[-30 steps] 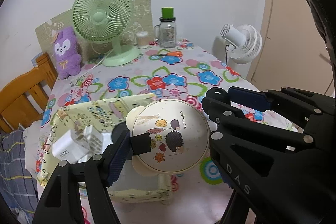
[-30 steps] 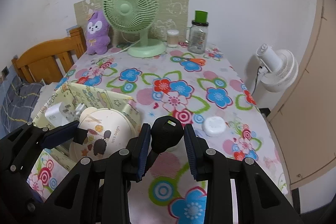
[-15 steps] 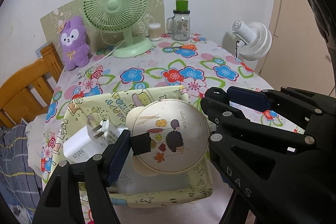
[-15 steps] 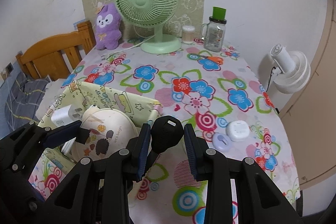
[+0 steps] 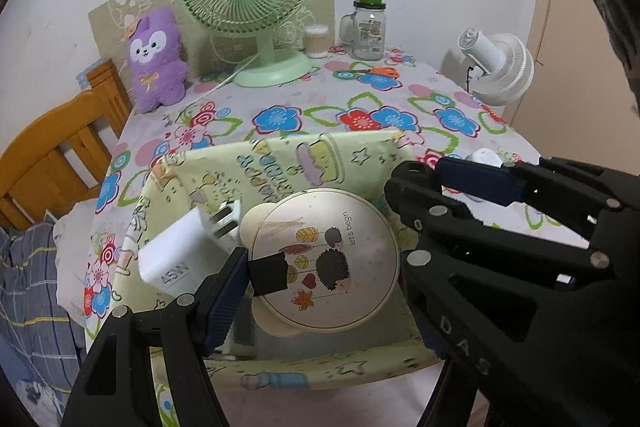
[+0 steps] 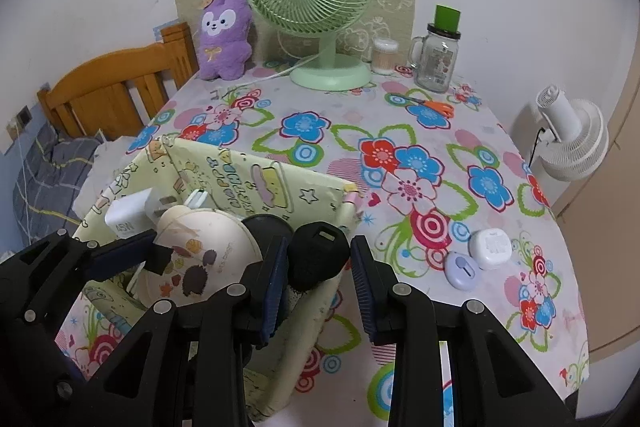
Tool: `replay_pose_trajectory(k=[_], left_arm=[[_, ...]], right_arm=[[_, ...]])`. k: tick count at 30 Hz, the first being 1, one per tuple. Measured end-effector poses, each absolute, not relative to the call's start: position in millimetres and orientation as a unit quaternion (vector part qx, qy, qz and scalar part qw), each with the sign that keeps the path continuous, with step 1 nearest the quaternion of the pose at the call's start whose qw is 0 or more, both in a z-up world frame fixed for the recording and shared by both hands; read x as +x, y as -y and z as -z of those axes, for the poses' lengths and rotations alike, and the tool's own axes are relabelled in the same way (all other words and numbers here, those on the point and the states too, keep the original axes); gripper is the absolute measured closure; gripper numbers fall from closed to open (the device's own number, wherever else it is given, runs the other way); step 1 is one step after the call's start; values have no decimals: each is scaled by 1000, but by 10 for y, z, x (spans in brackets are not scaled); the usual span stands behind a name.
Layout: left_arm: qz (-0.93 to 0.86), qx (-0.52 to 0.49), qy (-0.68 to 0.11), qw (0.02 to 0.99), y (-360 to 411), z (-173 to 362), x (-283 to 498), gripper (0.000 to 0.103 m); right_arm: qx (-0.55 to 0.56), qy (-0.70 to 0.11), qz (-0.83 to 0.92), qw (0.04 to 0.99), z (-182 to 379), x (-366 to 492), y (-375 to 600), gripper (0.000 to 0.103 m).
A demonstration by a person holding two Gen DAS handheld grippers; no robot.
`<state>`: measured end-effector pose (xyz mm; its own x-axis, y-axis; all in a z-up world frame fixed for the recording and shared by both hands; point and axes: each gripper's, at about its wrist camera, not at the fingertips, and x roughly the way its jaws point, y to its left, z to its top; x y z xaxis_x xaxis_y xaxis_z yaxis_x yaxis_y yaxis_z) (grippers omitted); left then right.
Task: Organize rigid objects
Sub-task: 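Carry the beige disc in the left tool and black item in the right tool over the yellow box, then lower both items into the yellow box and open both tools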
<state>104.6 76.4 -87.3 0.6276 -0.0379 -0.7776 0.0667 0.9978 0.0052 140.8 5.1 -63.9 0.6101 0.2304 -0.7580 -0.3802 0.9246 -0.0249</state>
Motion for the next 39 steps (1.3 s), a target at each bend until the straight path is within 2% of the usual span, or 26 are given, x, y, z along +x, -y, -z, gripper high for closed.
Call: replay_pose_trajectory(k=[16, 19, 22, 39], left_arm=[[38, -11, -449, 893, -975, 986, 1059, 26], [30, -20, -442, 896, -1022, 963, 1048, 17], [26, -14, -431, 902, -1056, 919, 1028, 14], [9, -4, -446, 895, -1201, 1097, 1096, 11]], right_arm=[[-125, -386, -152, 901, 579, 1389, -227, 68], [-129, -382, -157, 901, 565, 1372, -278, 68], [-130, -385, -169, 898, 576, 1361, -337, 68], [-113, -433, -199, 872, 858, 1422, -511, 67]])
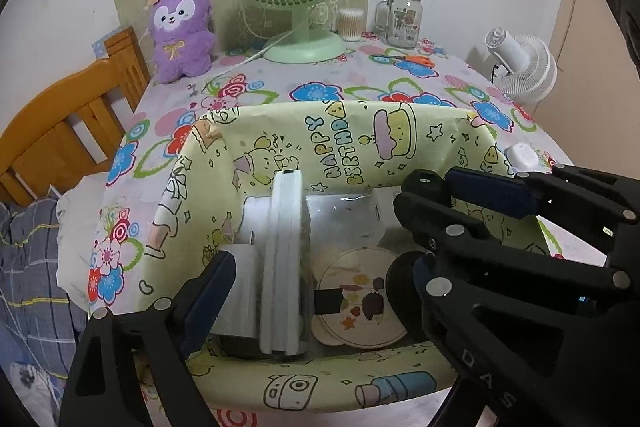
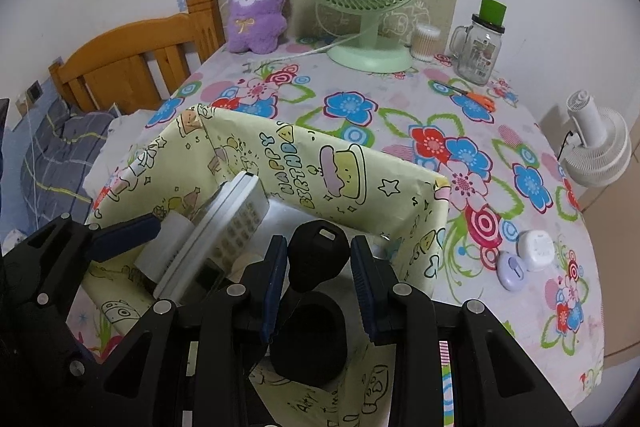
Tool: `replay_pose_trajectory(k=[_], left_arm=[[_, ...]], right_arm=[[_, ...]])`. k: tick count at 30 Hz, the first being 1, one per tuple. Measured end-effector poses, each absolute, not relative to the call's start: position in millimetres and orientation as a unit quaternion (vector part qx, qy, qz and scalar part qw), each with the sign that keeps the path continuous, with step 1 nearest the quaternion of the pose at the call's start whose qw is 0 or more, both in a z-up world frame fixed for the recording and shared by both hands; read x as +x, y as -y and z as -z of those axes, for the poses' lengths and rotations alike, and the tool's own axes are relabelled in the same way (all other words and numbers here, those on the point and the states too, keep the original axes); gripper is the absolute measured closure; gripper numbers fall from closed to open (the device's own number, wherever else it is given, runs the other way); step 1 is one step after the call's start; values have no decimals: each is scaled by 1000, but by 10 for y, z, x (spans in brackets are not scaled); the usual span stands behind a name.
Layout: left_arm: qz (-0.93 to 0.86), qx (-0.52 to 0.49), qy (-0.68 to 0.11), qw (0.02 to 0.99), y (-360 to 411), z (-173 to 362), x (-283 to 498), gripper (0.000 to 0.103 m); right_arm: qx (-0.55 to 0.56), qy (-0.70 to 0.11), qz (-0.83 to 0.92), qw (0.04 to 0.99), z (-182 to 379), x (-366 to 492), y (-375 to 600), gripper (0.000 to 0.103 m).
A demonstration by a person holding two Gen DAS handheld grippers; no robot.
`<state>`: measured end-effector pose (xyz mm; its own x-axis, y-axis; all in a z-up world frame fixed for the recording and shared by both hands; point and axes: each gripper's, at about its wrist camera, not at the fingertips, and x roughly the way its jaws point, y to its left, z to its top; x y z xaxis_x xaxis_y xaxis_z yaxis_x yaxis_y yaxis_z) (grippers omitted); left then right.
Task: Organize rigid objects
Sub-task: 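Lower both items into the yellow box and open both tools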
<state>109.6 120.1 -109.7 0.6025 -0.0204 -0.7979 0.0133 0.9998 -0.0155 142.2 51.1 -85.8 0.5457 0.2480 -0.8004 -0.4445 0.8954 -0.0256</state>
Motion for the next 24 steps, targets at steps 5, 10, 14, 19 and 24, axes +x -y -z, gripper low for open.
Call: replay_pose_trajectory(k=[5, 10, 14, 19, 24], left_arm=[[12, -3, -445, 895, -1192, 1103, 1097, 10], [14, -6, -446, 895, -1172, 1072, 1091, 9], [17, -3, -442, 897, -1111, 1020, 1061, 9], [13, -5, -438, 899, -1024, 938, 1018, 8], [13, -2, -432, 902, -931, 868, 958, 8]], right_arm=[[-107, -438, -203, 869, 877, 1453, -506, 50], [-112, -419, -198, 879, 801, 1408, -474, 37], [-117, -409, -191, 884, 739, 1376, -427, 34], [-110, -404, -187, 889, 651, 1336, -326, 27], [-104, -397, -182, 894, 571, 1276, -209, 24]])
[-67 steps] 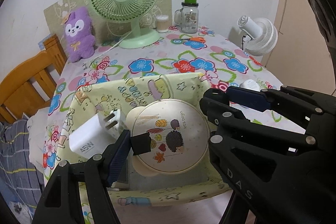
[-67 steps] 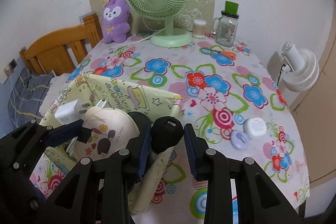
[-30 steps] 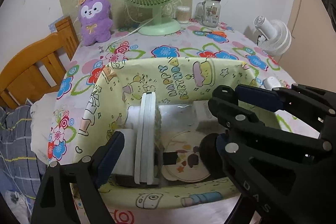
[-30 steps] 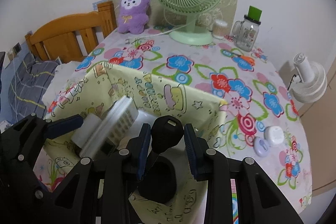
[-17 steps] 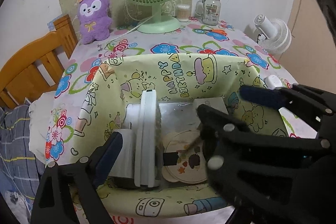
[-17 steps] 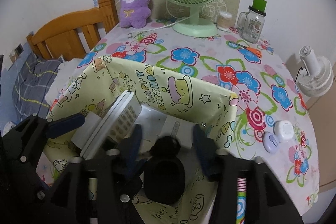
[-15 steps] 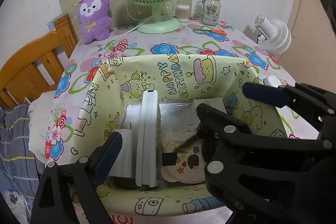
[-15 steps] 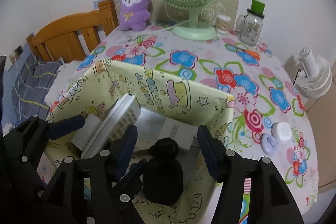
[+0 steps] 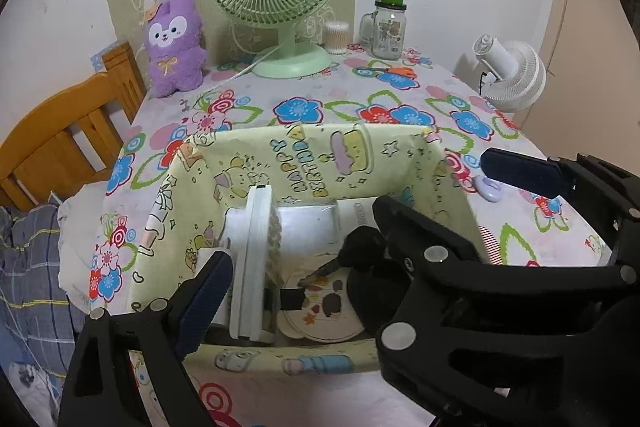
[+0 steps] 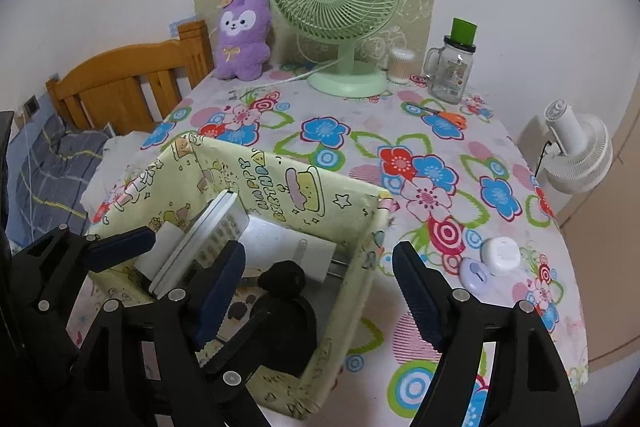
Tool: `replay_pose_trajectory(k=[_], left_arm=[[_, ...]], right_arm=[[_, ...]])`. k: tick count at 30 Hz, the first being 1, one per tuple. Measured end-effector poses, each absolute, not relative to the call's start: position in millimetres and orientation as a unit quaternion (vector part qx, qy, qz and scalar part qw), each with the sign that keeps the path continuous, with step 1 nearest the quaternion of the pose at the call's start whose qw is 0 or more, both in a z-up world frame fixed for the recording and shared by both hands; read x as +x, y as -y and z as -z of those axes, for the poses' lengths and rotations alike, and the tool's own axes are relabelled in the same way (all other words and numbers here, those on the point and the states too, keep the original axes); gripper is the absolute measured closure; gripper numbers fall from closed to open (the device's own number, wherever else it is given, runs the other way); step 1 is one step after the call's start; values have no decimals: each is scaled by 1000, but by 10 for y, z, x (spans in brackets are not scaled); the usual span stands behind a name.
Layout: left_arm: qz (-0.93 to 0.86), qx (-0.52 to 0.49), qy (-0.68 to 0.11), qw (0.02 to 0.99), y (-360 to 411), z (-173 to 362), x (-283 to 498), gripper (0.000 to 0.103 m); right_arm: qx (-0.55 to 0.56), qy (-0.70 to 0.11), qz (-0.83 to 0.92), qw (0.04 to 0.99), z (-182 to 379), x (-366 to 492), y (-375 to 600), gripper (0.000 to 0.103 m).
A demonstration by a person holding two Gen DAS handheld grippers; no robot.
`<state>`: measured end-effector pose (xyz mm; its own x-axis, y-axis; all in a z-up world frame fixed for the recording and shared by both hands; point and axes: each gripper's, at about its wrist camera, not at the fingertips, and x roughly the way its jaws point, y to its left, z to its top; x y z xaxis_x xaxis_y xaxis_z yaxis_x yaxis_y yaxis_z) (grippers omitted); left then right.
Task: Organize rigid objects
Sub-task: 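Lower both items into the yellow box and open both tools, then withdraw both tools up out of the yellow box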
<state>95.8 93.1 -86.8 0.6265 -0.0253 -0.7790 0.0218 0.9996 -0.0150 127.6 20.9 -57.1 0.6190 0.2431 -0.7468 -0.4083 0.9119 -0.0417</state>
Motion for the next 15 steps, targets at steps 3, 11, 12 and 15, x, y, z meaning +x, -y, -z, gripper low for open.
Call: replay_pose_trajectory(k=[3, 11, 12, 15], left_arm=[[13, -1, -427, 904, -867, 820, 924, 8], [16, 1, -413, 911, -688, 694, 849, 8], [17, 1, -412, 911, -670, 683, 843, 8], [19, 1, -407, 913, -601, 641, 819, 8]], right_arm=[[-100, -396, -181, 894, 535, 1249, -141, 24], [-93, -390, -175, 899, 414, 1178, 63, 21], [-93, -389, -174, 900, 400, 1168, 84, 21], [-92, -386, -171, 902, 356, 1137, 154, 20]])
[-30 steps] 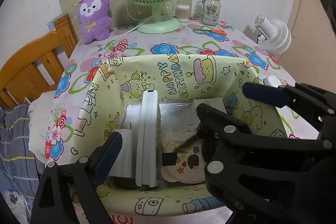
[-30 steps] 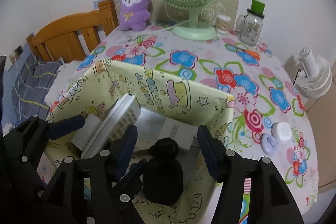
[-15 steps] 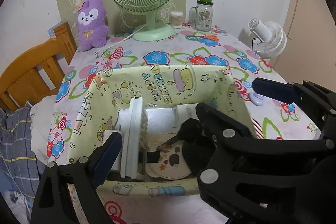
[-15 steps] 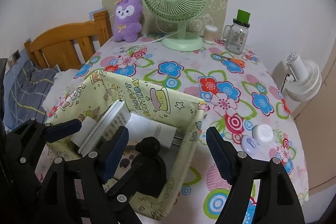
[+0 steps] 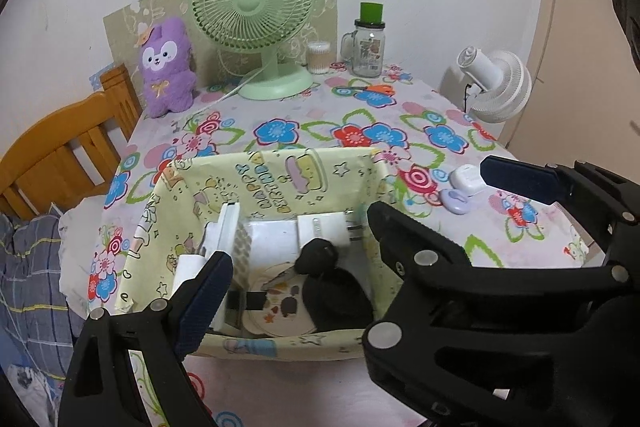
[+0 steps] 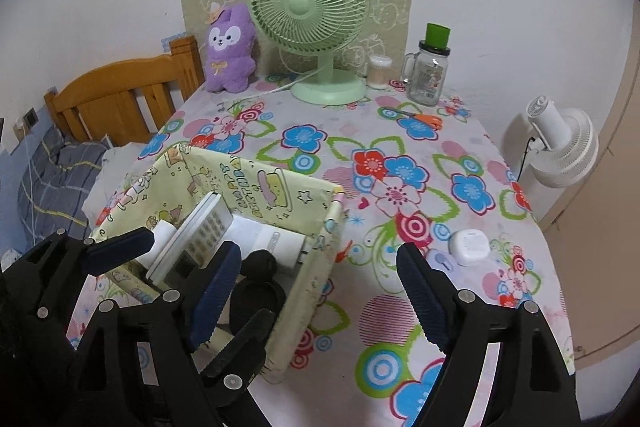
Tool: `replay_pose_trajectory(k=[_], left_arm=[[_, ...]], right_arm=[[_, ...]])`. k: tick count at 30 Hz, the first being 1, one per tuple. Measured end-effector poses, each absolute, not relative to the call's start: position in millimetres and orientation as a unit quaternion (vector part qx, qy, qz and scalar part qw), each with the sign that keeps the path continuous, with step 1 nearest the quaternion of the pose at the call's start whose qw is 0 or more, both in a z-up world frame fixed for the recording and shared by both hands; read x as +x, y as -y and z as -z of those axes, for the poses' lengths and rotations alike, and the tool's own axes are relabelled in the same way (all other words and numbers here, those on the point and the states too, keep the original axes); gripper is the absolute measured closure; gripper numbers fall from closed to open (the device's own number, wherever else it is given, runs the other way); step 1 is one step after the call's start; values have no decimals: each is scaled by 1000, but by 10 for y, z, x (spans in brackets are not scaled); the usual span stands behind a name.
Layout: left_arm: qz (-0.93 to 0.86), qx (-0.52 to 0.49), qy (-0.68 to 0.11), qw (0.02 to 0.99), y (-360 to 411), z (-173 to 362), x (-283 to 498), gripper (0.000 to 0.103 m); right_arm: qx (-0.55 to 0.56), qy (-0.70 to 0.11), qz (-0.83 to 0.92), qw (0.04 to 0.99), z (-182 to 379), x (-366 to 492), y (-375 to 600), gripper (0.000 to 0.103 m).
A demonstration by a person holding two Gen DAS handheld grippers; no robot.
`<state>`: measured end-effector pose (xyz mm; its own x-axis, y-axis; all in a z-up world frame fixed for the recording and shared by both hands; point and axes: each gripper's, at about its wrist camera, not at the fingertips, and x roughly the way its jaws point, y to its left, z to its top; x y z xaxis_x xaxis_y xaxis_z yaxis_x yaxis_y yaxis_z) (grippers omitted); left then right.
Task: Organize rigid objects
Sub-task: 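Withdraw both tools up out of the yellow box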
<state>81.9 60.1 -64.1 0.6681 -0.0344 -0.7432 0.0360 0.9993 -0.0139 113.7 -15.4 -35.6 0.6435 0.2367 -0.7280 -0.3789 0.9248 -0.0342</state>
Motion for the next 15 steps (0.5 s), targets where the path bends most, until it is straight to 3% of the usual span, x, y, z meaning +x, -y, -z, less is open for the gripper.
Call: replay_pose_trajectory(k=[15], left_arm=[[25, 10, -396, 918, -287, 522, 724, 7]], right_arm=[[-86, -379, -147, 910, 217, 1014, 488, 17]])
